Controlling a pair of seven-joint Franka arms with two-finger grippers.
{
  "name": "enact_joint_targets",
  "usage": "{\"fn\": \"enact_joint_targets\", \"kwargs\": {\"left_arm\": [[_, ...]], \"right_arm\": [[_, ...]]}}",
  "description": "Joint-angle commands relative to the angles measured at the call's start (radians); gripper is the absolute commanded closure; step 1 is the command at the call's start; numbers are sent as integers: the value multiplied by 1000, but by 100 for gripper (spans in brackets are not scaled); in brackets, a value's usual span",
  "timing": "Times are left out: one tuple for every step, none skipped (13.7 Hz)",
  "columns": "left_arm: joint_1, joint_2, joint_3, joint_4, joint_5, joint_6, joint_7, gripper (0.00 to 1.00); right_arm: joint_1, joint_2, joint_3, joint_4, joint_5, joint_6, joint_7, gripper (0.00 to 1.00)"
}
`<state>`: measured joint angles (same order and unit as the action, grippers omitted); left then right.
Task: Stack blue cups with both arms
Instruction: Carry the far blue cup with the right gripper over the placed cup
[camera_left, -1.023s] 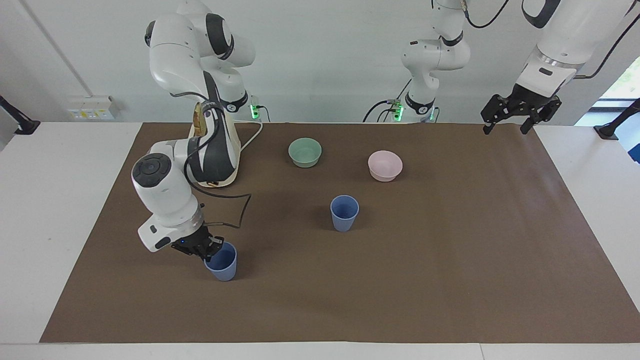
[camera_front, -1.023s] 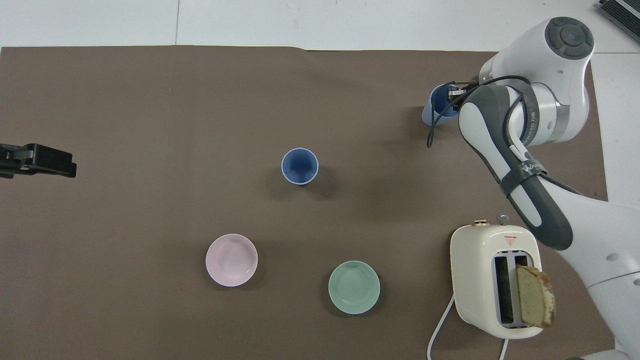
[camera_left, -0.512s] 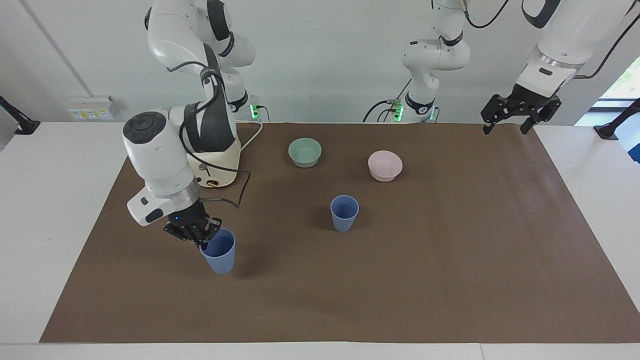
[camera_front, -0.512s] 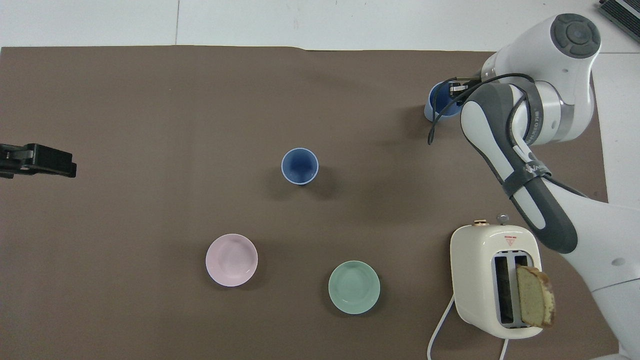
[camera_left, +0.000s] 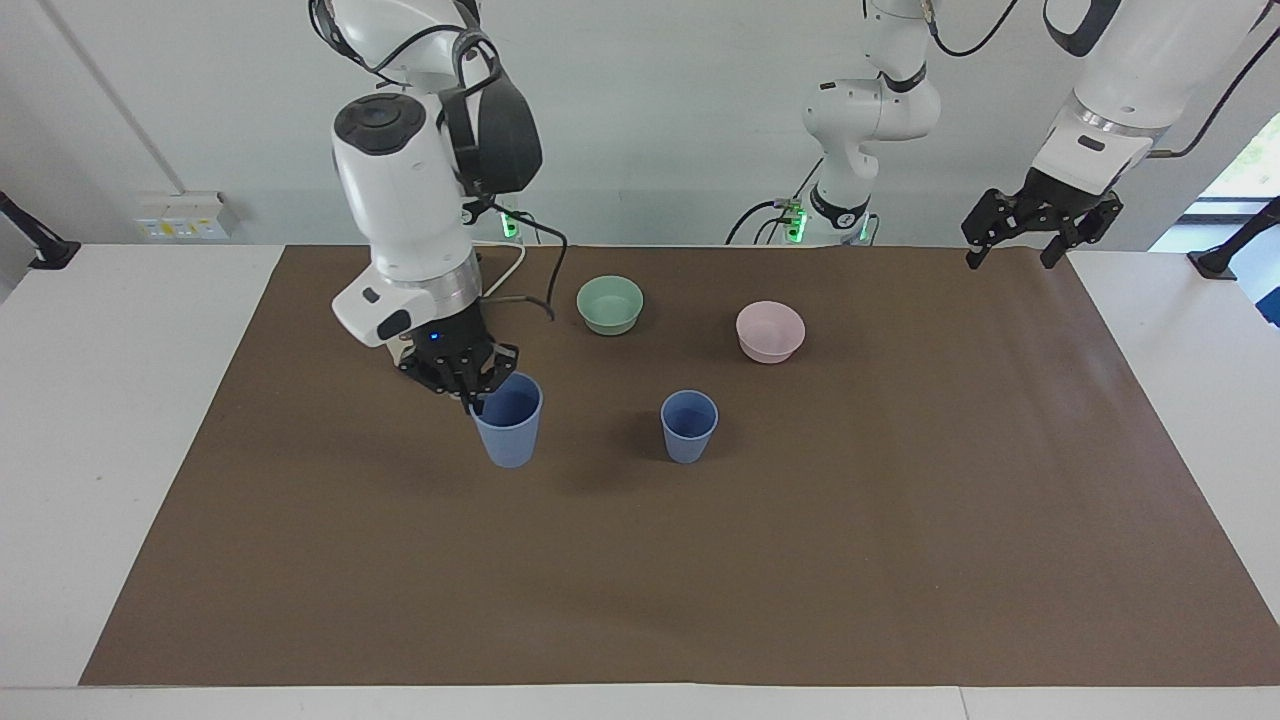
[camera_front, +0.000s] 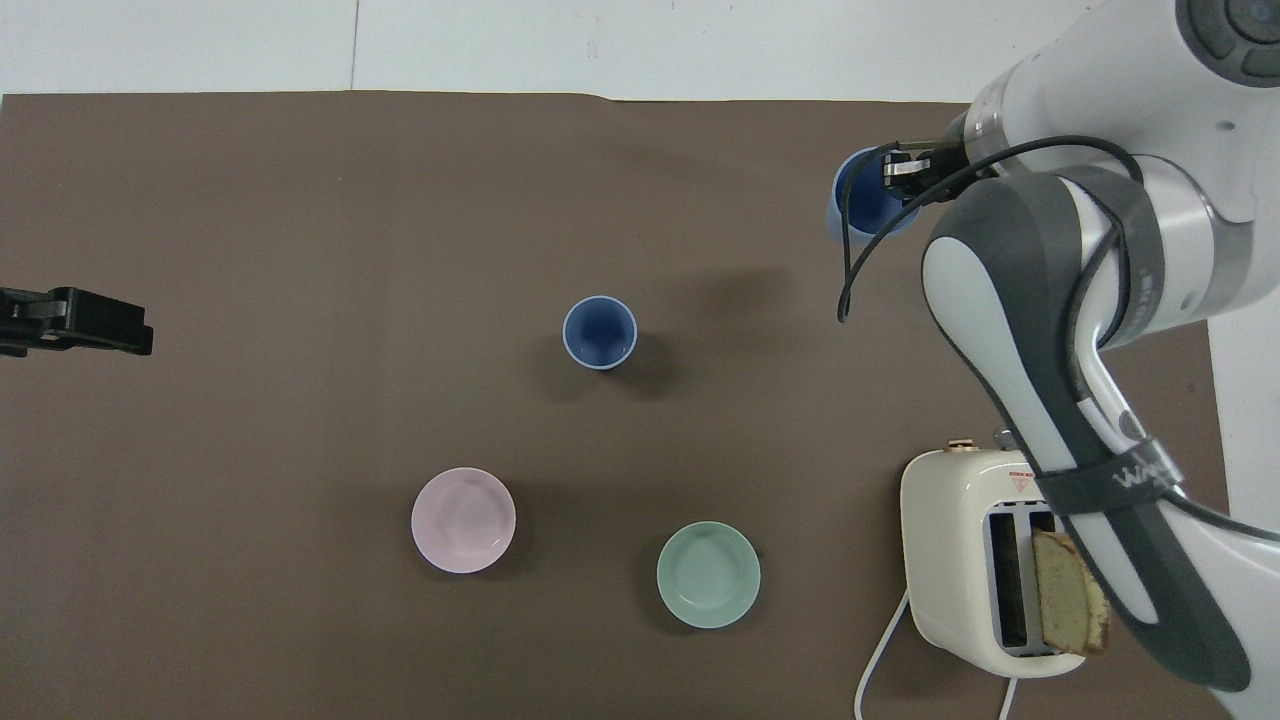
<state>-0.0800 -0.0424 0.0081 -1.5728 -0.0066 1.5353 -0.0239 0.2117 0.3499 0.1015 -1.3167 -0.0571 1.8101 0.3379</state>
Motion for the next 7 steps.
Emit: {"fn": "enact_joint_targets", "kwargs": {"left_arm": [[11, -1, -2, 7, -13, -17, 9, 0], [11, -1, -2, 8, -13, -17, 9, 0], [11, -1, -2, 8, -13, -17, 9, 0], [11, -1, -2, 8, -13, -17, 9, 0], [11, -1, -2, 8, -13, -17, 9, 0], [11, -1, -2, 7, -15, -17, 9, 0], [11, -1, -2, 8, -13, -17, 9, 0]], "right_arm": [[50, -19, -2, -21, 3, 9, 82, 100], [63, -19, 0, -19, 6, 12, 89, 100], [75, -16, 0, -19, 5, 14, 90, 100], [99, -11, 0, -19, 3, 12, 96, 100], [133, -6, 0, -19, 0, 15, 116, 100], [147, -5, 0, -19, -3, 15, 148, 100], [162, 4, 0, -16, -3, 18, 194, 100]]}}
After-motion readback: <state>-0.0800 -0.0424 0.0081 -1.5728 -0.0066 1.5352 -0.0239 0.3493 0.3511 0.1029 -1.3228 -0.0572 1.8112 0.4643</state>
